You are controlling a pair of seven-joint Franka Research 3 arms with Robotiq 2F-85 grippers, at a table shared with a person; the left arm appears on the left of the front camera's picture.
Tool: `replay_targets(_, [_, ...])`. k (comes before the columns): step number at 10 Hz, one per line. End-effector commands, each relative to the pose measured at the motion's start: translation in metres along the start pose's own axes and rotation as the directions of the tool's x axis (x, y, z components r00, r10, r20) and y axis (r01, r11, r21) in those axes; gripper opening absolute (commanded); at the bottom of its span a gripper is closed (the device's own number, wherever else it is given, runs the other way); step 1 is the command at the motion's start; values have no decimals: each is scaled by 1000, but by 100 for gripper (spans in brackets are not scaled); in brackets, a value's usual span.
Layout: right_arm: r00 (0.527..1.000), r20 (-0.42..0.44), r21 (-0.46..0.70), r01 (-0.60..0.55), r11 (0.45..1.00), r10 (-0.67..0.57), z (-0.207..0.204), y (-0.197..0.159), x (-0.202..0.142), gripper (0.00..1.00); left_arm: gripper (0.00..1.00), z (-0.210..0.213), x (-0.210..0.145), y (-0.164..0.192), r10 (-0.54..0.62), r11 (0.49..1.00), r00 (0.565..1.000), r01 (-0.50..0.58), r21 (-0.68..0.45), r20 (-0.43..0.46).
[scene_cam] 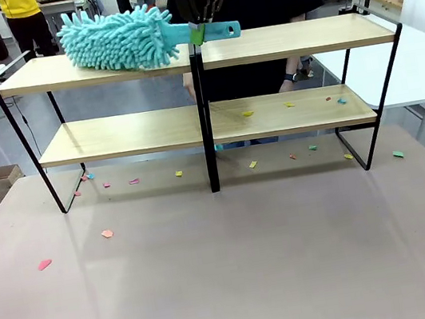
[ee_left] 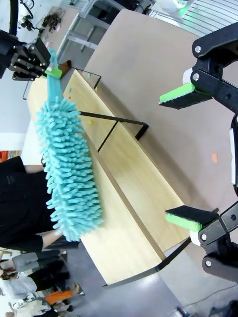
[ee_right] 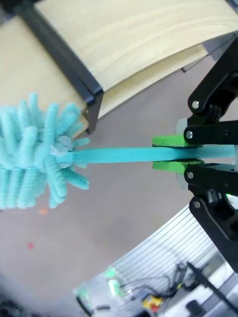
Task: Clean the shelves.
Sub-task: Clean a randomly selected level of the Shelf with the Duster.
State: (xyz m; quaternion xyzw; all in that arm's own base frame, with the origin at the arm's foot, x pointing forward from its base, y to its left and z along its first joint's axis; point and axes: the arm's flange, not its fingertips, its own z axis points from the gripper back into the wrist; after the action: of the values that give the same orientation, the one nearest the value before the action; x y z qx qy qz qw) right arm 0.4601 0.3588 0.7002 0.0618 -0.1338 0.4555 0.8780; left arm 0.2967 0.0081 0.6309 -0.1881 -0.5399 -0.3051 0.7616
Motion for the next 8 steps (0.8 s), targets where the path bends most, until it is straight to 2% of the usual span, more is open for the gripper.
replay_targets(1, [987, -26, 106, -155, 982, 158, 13, -6, -23, 12, 100, -2, -1, 1, 3, 1000, 1000, -3, -5, 5])
replay_targets(2, [981, -51, 115, -181, 977, 188, 20, -9, -36, 12, 100, -2, -1, 1, 3, 1000, 1000, -3, -5, 5])
replay_targets(5, [958, -32, 186, -273, 944, 283, 60, -17, -92, 12, 100, -2, -1, 1, 3, 1000, 1000, -3, -5, 5])
replay_targets(8, [974, 69, 206, -226, 952, 216, 80, -25, -139, 12, 100, -2, -1, 1, 3, 1000, 1000, -3, -5, 5])
